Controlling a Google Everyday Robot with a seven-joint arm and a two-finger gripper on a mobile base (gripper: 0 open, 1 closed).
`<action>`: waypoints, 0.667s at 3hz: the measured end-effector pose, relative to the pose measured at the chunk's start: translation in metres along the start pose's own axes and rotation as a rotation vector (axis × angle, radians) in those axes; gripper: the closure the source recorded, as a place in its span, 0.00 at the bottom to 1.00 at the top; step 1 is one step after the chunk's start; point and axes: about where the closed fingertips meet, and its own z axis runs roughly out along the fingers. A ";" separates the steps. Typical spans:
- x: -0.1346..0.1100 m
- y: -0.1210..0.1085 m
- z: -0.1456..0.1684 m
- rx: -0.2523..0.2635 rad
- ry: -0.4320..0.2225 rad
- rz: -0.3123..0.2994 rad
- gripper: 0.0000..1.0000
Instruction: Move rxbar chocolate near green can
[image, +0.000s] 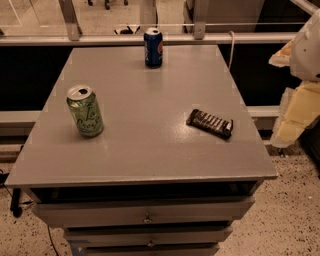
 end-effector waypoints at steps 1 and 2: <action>0.000 0.000 0.000 0.000 0.000 0.000 0.00; -0.008 -0.002 0.010 0.006 -0.069 0.036 0.00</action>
Offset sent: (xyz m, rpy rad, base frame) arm 0.0294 0.0333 -0.0326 0.3267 -0.0677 -0.0807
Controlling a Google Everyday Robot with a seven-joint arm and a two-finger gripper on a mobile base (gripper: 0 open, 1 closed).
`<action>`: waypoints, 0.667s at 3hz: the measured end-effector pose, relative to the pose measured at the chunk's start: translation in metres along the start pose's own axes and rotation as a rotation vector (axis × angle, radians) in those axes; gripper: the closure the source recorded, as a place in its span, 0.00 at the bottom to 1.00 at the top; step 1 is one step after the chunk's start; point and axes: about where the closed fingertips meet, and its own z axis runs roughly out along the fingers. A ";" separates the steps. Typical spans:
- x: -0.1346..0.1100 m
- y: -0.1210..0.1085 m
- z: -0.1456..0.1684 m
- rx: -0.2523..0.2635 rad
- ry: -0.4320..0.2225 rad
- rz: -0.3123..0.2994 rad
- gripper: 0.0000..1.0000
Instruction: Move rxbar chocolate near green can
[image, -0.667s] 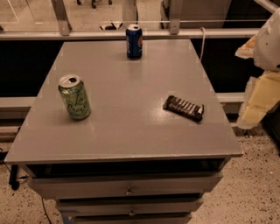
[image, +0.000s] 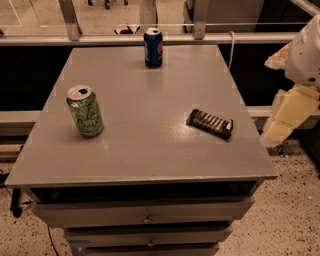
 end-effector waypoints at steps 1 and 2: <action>-0.029 -0.016 0.036 -0.002 -0.160 0.076 0.00; -0.055 -0.033 0.065 -0.013 -0.269 0.120 0.00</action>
Offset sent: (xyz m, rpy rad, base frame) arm 0.1035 0.0820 -0.0535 0.4334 -0.0639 -0.0598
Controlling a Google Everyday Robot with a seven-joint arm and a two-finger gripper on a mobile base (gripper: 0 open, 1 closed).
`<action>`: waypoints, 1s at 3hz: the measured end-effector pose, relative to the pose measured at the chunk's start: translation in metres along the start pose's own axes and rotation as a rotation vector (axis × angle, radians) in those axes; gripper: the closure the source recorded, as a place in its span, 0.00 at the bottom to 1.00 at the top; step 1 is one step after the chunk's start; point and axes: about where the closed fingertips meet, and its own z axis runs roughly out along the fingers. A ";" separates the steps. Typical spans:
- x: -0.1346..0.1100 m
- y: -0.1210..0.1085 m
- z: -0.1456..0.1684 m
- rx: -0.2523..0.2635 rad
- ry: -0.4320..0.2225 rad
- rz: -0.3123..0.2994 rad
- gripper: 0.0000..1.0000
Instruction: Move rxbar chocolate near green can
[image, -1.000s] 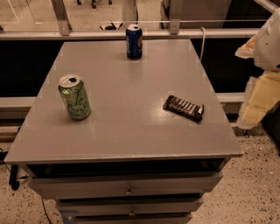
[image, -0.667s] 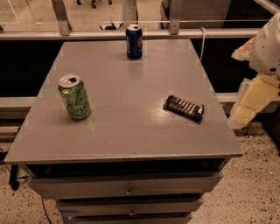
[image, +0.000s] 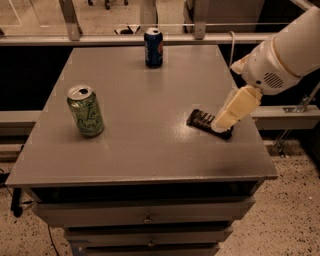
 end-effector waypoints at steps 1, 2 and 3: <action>-0.001 -0.006 0.033 -0.007 -0.034 0.020 0.00; 0.011 -0.004 0.055 -0.017 -0.034 0.031 0.00; 0.024 0.000 0.073 -0.017 -0.029 0.038 0.00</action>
Offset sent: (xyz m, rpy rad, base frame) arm 0.0237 0.0098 -0.0910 0.0506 0.0401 -0.0226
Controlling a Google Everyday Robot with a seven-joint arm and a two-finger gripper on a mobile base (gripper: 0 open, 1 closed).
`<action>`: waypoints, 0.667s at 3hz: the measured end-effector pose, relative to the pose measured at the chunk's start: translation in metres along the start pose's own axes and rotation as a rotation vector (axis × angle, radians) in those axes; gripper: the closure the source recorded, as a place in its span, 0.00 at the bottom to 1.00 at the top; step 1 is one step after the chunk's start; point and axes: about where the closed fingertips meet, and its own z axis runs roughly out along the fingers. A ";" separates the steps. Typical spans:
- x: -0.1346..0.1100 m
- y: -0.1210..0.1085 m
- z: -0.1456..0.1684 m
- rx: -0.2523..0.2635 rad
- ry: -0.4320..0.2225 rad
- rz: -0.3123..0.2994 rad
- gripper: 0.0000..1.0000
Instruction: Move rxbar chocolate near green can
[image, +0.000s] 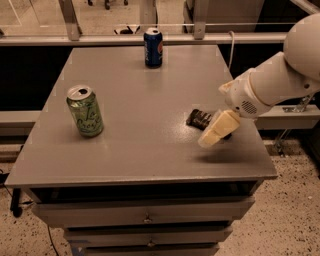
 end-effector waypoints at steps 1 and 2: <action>0.007 0.002 0.009 0.001 0.005 0.003 0.00; 0.013 0.005 0.016 -0.004 0.009 0.007 0.18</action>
Offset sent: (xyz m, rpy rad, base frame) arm -0.0042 -0.0042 -0.0329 -0.0043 0.0196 -0.0119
